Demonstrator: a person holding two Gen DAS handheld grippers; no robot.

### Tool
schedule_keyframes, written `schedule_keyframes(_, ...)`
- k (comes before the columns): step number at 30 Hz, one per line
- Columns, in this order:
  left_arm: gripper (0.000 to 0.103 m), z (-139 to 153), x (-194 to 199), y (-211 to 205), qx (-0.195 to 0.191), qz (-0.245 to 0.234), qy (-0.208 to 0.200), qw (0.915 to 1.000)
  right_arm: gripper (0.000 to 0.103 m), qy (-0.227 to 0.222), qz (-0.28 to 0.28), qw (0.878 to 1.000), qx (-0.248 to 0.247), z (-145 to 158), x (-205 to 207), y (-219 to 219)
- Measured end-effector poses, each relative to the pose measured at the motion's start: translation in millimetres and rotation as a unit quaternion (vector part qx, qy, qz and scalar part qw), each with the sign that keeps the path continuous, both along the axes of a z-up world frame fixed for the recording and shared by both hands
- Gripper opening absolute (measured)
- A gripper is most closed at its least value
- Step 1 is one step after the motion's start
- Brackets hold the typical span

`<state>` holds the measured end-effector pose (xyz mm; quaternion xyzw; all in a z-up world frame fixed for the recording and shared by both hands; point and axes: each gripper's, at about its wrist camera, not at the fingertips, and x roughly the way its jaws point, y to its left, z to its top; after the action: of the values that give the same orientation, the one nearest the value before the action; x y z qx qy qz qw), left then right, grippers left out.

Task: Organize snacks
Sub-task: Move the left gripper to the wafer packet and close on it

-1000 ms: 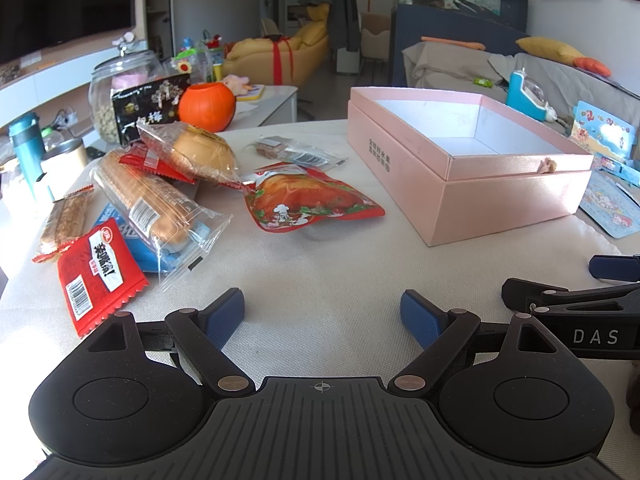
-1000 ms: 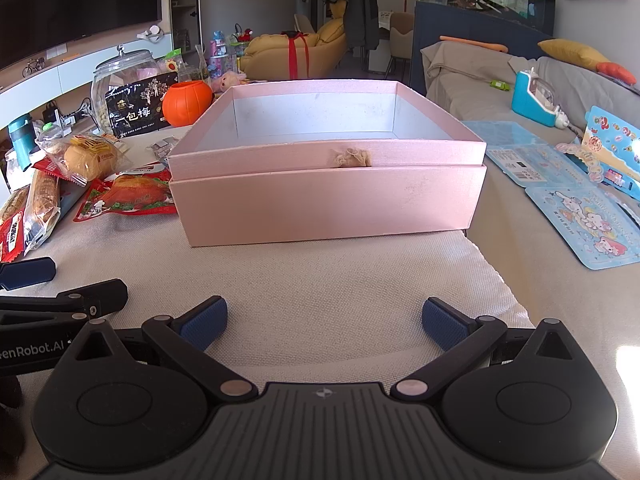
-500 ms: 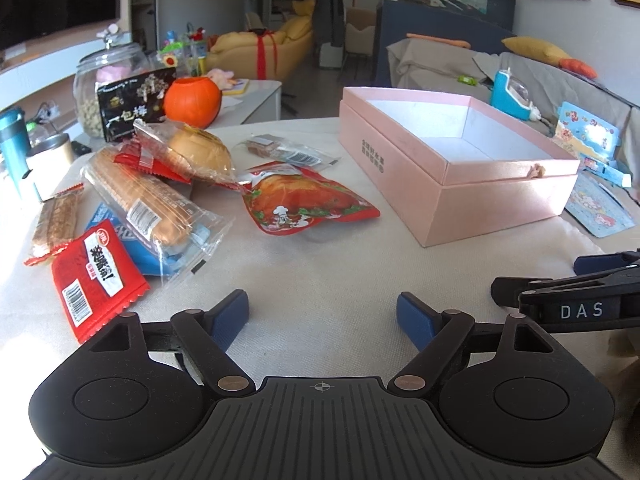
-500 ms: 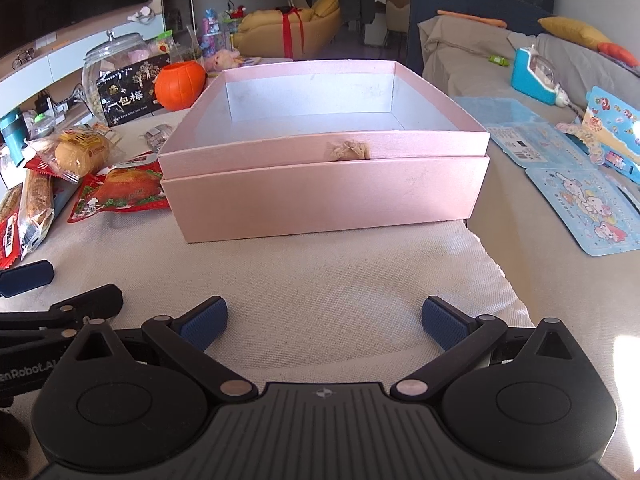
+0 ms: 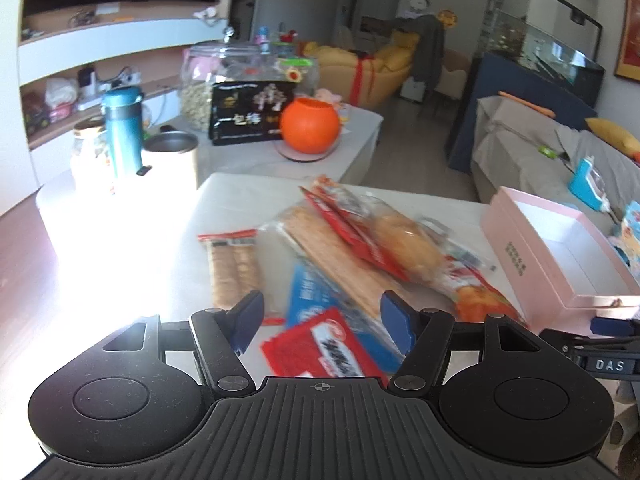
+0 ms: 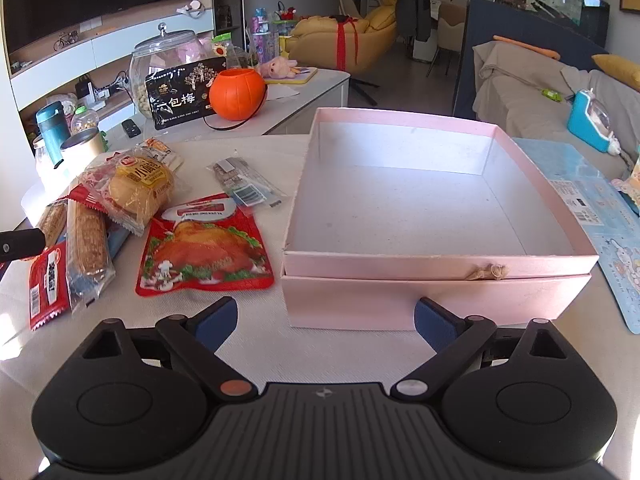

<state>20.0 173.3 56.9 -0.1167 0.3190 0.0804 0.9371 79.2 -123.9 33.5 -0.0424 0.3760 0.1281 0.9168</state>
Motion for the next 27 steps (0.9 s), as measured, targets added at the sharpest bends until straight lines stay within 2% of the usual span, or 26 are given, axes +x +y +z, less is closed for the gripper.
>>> schedule_keyframes(4, 0.07, -21, 24, 28, -0.016, 0.022, 0.038, 0.9989, 0.096, 0.002, 0.01, 1.0, 0.01, 1, 25, 23)
schedule_keyframes(7, 0.07, -33, 36, 34, 0.006, 0.033, 0.051, 0.9982, 0.096, 0.012, 0.019, 1.0, 0.008, -1, 40, 40)
schedule_keyframes(8, 0.074, -36, 38, 36, 0.0, 0.03, 0.049, 0.9984, 0.096, 0.014, 0.022, 1.0, 0.004, -2, 44, 47)
schedule_keyframes(10, 0.074, -38, 39, 38, -0.008, 0.024, 0.037, 0.999, 0.094, 0.014, 0.03, 0.999, 0.0, -4, 47, 58)
schedule_keyframes(12, 0.073, -39, 41, 37, -0.004, 0.02, 0.036, 0.9992, 0.085, 0.015, 0.049, 0.999, 0.005, -5, 45, 66)
schedule_keyframes(14, 0.067, -38, 40, 35, -0.003, 0.013, 0.035, 0.9993, 0.058, 0.031, 0.078, 0.996, 0.015, -6, 41, 71)
schedule_keyframes(15, 0.062, -38, 38, 33, -0.006, 0.004, 0.034, 0.9994, 0.057, 0.032, 0.087, 0.996, 0.013, -6, 38, 73)
schedule_keyframes(17, 0.059, -36, 33, 26, -0.013, -0.009, 0.033, 0.9993, 0.047, 0.019, 0.101, 0.995, -0.005, -4, 29, 77)
schedule_keyframes(21, 0.058, -36, 22, 13, -0.031, -0.036, 0.023, 0.9986, 0.039, 0.029, 0.12, 0.992, -0.013, -4, 19, 72)
schedule_keyframes(24, 0.057, -35, 11, 6, -0.038, -0.062, 0.019, 0.9972, 0.039, 0.039, 0.119, 0.992, -0.009, -3, 13, 61)
schedule_keyframes(27, 0.057, -33, 0, 2, -0.028, -0.086, 0.024, 0.9956, 0.039, 0.049, 0.118, 0.992, 0.009, 1, 7, 51)
